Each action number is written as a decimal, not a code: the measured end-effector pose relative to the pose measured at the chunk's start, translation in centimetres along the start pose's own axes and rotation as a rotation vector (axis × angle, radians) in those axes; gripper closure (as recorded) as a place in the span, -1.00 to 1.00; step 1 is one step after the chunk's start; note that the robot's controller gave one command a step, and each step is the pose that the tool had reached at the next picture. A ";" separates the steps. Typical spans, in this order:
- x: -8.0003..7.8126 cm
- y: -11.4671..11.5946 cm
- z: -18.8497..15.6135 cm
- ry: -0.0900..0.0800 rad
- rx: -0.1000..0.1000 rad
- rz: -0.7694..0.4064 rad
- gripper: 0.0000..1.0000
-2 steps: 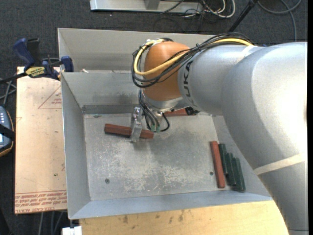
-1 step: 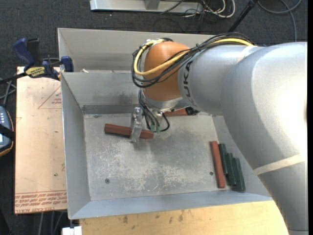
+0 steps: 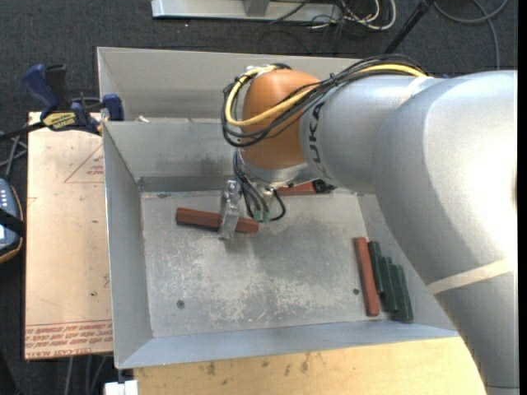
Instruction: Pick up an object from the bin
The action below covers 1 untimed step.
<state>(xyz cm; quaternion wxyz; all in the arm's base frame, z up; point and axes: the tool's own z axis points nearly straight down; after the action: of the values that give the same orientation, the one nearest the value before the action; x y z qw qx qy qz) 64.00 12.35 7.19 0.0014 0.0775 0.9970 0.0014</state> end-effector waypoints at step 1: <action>0.1 0.0 -0.3 0.003 0.001 0.000 1.00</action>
Offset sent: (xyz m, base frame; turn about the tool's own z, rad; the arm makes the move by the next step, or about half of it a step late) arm -0.0001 -0.0001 0.0164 0.0000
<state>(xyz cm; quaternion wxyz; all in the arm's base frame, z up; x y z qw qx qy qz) 63.90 12.34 7.53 -0.0001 0.0774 0.9970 0.0008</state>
